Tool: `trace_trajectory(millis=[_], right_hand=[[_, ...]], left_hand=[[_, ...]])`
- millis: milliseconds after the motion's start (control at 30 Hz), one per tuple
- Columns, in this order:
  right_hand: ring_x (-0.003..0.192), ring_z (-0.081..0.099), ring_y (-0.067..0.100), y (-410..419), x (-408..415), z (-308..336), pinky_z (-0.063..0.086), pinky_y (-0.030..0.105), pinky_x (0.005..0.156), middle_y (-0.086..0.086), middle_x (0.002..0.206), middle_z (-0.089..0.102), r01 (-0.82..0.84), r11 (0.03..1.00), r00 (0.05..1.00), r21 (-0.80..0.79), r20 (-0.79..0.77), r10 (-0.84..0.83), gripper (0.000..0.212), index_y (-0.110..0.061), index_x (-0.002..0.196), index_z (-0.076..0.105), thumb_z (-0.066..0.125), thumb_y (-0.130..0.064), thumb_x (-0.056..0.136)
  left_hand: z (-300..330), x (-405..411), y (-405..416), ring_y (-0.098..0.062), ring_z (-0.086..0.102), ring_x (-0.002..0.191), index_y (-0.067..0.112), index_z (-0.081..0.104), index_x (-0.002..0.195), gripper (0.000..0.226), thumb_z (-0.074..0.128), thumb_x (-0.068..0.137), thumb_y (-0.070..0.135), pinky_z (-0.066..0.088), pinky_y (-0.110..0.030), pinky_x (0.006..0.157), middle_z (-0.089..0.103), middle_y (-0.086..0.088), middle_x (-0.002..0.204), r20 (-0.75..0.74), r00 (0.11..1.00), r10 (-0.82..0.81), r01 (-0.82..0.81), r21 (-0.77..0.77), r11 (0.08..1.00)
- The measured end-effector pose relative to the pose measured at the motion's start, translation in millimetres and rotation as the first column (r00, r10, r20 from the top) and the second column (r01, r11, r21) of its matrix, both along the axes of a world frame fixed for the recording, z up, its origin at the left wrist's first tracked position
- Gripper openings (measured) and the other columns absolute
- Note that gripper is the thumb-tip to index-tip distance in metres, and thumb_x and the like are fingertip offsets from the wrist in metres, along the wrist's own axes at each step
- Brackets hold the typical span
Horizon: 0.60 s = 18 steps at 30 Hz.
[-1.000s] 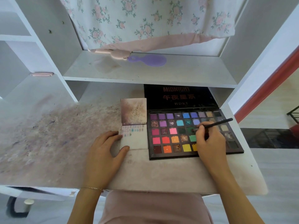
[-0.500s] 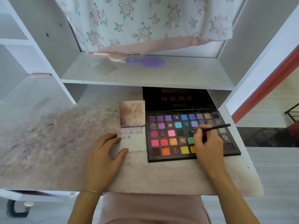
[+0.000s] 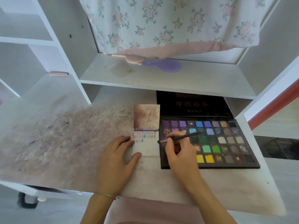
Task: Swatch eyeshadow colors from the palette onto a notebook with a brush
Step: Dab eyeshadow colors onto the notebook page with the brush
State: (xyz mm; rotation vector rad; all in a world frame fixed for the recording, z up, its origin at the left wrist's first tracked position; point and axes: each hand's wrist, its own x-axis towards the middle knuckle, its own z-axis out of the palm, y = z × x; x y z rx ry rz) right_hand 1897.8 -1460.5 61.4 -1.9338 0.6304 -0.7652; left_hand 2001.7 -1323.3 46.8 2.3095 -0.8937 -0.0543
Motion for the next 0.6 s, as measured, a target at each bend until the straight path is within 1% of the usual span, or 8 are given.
trace_trajectory(millis=[33, 100, 167, 267, 433, 533, 600], right_hand=[[0.063, 0.054, 0.000, 2.5, 5.4, 0.2, 0.040, 0.007, 0.052, -0.013, 0.067, 0.055, -0.013, 1.000, 1.000, 0.010, -0.013, 0.013, 0.028, -0.036, 0.079, 0.047, 0.052, -0.010, 0.088], [0.068, 0.056, 0.003, 5.8, 14.8, -0.1, 0.044, 0.012, 0.058, -0.009, 0.072, 0.058, -0.036, 0.999, 0.999, 0.009, -0.029, 0.036, 0.025, -0.036, 0.079, 0.047, 0.053, -0.014, 0.088], [0.067, 0.056, 0.007, 7.4, 22.2, -1.8, 0.046, 0.017, 0.056, -0.006, 0.071, 0.059, -0.052, 0.999, 0.997, -0.016, -0.064, 0.050, 0.022, -0.036, 0.078, 0.045, 0.054, -0.018, 0.088], [0.060, 0.054, 0.009, 8.7, 27.4, -4.6, 0.044, 0.018, 0.050, -0.005, 0.066, 0.058, -0.059, 0.997, 0.991, -0.044, -0.123, 0.053, 0.024, -0.037, 0.076, 0.043, 0.054, -0.019, 0.087], [0.063, 0.056, 0.009, 8.2, 28.8, -6.3, 0.046, 0.020, 0.054, -0.005, 0.070, 0.061, -0.092, 0.993, 0.984, -0.076, -0.159, 0.079, 0.024, -0.038, 0.076, 0.045, 0.055, -0.019, 0.086], [0.065, 0.056, 0.010, 8.0, 30.3, -7.4, 0.047, 0.024, 0.056, -0.004, 0.071, 0.061, -0.108, 0.991, 0.978, -0.080, -0.188, 0.091, 0.011, -0.029, 0.080, 0.051, 0.055, -0.020, 0.086], [0.065, 0.056, 0.012, 8.0, 30.0, -8.9, 0.049, 0.028, 0.057, -0.005, 0.070, 0.060, -0.108, 0.990, 0.975, -0.086, -0.201, 0.089, 0.009, -0.028, 0.081, 0.051, 0.055, -0.021, 0.086]], left_hand=[[-0.2, -0.1, -0.1, -0.021, 0.052, 0.111, 0.010, 0.065, 0.108, 0.037, 0.074, 0.074, 0.022, 0.034, -0.028, 0.095, 0.060, -0.003, 0.117, 0.000, 1.000, -0.002, 0.002, 0.002, 1.000], [-0.4, -0.4, -0.1, -0.020, 0.052, 0.111, 0.011, 0.065, 0.108, 0.037, 0.073, 0.074, 0.024, 0.033, -0.027, 0.095, 0.060, -0.002, 0.117, -0.002, 1.000, -0.006, 0.006, 0.003, 1.000], [-1.1, 0.0, 0.6, -0.019, 0.051, 0.112, 0.012, 0.065, 0.108, 0.037, 0.073, 0.075, 0.025, 0.032, -0.025, 0.096, 0.060, -0.001, 0.118, 0.001, 1.000, -0.009, 0.009, -0.005, 1.000], [-1.8, 0.9, 1.7, -0.016, 0.050, 0.113, 0.013, 0.065, 0.109, 0.037, 0.072, 0.075, 0.027, 0.030, -0.024, 0.096, 0.060, 0.001, 0.119, 0.010, 1.000, -0.011, 0.011, -0.008, 1.000], [-5.0, 3.3, 2.4, -0.015, 0.050, 0.111, 0.014, 0.065, 0.108, 0.037, 0.073, 0.075, 0.029, 0.033, -0.027, 0.095, 0.061, 0.001, 0.116, 0.028, 1.000, -0.011, 0.012, -0.032, 0.999], [-6.5, 3.8, 1.5, -0.015, 0.051, 0.110, 0.012, 0.065, 0.107, 0.037, 0.074, 0.074, 0.026, 0.034, -0.028, 0.094, 0.061, -0.001, 0.115, 0.035, 0.999, -0.012, 0.013, -0.037, 0.999], [-7.3, 3.1, 1.3, -0.015, 0.051, 0.109, 0.012, 0.065, 0.107, 0.037, 0.075, 0.073, 0.024, 0.034, -0.028, 0.094, 0.061, -0.001, 0.115, 0.035, 0.999, -0.011, 0.012, -0.038, 0.999]])
